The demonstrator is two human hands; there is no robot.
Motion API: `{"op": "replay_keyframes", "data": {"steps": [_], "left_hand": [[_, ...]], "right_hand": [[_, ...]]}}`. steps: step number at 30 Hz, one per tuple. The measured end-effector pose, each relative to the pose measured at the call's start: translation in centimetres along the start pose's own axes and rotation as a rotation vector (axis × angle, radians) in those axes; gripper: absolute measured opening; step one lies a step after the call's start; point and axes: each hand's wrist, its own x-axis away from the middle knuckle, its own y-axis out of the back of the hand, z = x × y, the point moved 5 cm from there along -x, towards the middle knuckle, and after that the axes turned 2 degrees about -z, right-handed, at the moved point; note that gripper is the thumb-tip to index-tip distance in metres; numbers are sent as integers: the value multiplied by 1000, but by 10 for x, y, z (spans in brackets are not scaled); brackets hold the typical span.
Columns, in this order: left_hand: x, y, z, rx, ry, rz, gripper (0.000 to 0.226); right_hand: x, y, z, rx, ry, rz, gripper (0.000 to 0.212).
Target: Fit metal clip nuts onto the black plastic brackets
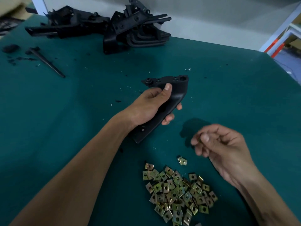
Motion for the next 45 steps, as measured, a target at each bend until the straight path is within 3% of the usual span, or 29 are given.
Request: {"op": "replay_keyframes", "data": {"steps": [3, 6, 9, 13, 20, 23, 27, 34, 45], "left_hand": [[-3, 12, -4, 68, -68, -148, 48], [0, 26, -10, 75, -150, -240, 24], [4, 33, -13, -173, -186, -275, 29], [7, 39, -24, -499, -161, -316, 46], [16, 40, -31, -1239, 7, -171, 82], [14, 28, -29, -1391, 14, -195, 82], [11, 21, -27, -1568, -23, -402, 66], [16, 15, -15, -1442, -292, -549, 56], [13, 12, -16, -1424, -405, -504, 55]], "right_hand": [[-34, 6, 0, -206, 38, -155, 9], [-74, 6, -1, -310, 81, -283, 9], [-106, -6, -2, -314, 120, -315, 13], [-117, -24, -3, -167, 189, -183, 13], [-108, -33, -1, -228, 215, -115, 16], [-106, -36, -2, -255, 207, -126, 21], [-105, -35, 1, -166, 214, -140, 21], [-110, -30, -3, -211, 178, -171, 14], [-112, -31, -5, -238, 156, -72, 15]]}}
